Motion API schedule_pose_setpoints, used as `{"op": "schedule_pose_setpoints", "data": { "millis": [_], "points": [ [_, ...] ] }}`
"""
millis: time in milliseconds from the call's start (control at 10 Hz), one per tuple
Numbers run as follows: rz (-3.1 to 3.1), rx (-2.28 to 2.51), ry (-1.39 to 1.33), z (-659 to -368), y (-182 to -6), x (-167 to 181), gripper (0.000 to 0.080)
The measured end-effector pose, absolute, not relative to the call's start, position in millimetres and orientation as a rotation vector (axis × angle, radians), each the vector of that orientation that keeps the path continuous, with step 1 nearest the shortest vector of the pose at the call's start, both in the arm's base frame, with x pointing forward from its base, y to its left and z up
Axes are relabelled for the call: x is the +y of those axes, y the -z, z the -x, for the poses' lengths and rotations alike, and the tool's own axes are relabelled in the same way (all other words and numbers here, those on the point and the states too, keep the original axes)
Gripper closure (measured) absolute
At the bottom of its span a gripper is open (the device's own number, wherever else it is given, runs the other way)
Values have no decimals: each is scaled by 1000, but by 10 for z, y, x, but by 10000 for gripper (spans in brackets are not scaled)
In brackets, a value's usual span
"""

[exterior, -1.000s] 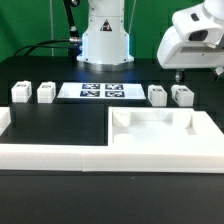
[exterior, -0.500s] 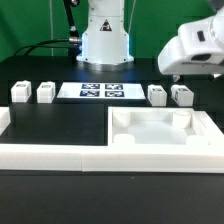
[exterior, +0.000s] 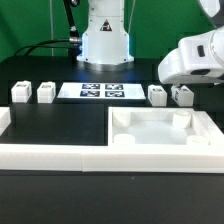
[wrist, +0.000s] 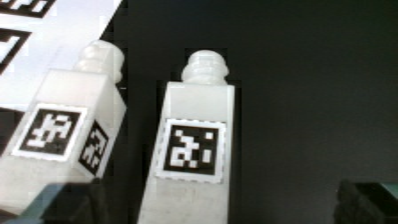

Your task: Assemble square table

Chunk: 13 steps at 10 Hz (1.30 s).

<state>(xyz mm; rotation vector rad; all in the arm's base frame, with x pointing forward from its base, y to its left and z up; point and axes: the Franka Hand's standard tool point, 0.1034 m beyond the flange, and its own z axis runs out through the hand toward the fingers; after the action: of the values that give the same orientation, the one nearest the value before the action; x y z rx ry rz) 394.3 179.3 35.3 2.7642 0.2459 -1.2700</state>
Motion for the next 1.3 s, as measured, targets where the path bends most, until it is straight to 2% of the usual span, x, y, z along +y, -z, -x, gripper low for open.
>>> {"op": "schedule_pose_setpoints", "data": {
  "millis": [600, 1000, 1300],
  "points": [
    [-2708, 223, 1341, -3729, -107, 1770, 151],
    [-2679, 215, 1390, -3685, -32, 1737, 151],
    [-2679, 216, 1390, -3685, -31, 1737, 514]
  ]
}}
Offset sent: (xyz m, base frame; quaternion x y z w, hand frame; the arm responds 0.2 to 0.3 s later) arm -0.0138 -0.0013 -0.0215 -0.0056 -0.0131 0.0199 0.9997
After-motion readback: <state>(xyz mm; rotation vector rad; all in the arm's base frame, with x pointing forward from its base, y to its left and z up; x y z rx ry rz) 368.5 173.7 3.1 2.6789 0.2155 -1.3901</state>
